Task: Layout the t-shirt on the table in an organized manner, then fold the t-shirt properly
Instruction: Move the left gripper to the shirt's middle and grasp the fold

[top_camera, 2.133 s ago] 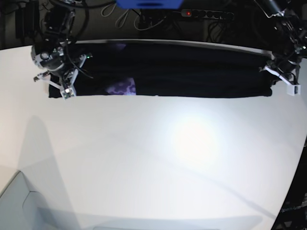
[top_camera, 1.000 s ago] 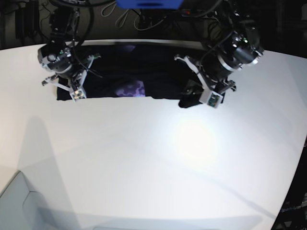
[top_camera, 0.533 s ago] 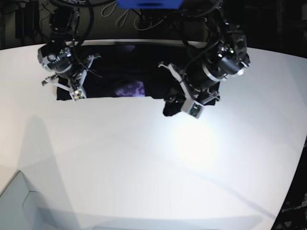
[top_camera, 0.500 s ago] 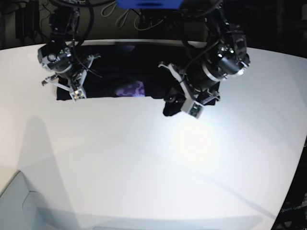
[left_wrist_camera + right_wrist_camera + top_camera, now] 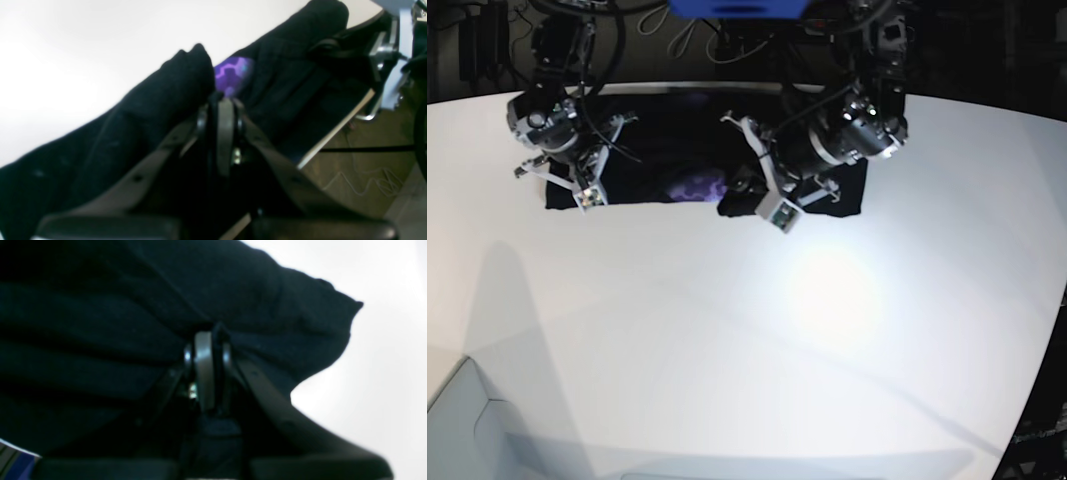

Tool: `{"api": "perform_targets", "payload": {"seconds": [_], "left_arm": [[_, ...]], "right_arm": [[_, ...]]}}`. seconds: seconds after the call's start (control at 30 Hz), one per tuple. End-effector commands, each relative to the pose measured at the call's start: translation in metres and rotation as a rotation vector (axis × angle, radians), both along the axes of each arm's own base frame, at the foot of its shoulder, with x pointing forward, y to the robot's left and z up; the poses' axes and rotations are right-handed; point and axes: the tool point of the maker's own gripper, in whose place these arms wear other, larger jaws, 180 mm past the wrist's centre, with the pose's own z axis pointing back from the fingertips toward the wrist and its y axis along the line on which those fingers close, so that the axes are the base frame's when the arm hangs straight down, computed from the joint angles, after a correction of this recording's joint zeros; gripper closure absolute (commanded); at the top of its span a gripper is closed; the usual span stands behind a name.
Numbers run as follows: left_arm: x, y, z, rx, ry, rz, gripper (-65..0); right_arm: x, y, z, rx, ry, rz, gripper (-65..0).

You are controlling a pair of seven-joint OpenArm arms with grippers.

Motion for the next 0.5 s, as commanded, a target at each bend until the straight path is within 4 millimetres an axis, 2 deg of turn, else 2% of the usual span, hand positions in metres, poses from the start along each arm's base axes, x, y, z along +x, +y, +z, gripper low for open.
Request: {"api": "perform_targets", "payload": {"seconds": [0.0, 0.1, 0.3, 0.47], "left_arm": [[0.007, -0.006, 0.015, -0.046, -0.042, 0.003, -0.4], [0.007, -0.007, 0.015, -0.047, -0.042, 0.003, -0.5], [0.020, -0.019, 0.029, -0.077, -0.079, -0.003, -0.5], [0.015, -0.033, 0.025, -0.082, -0.065, -0.042, -0.5]], "right_arm": [[-0.013, 0.004, -0.008, 0.003, 0.057, 0.006, 0.0], [-0.013, 0.004, -0.008, 0.003, 0.057, 0.006, 0.0], [-0.012, 0.005, -0.008, 0.007, 0.056, 0.006, 0.0], [-0.012, 0.007, -0.008, 0.012, 0.054, 0.005, 0.0]]}}
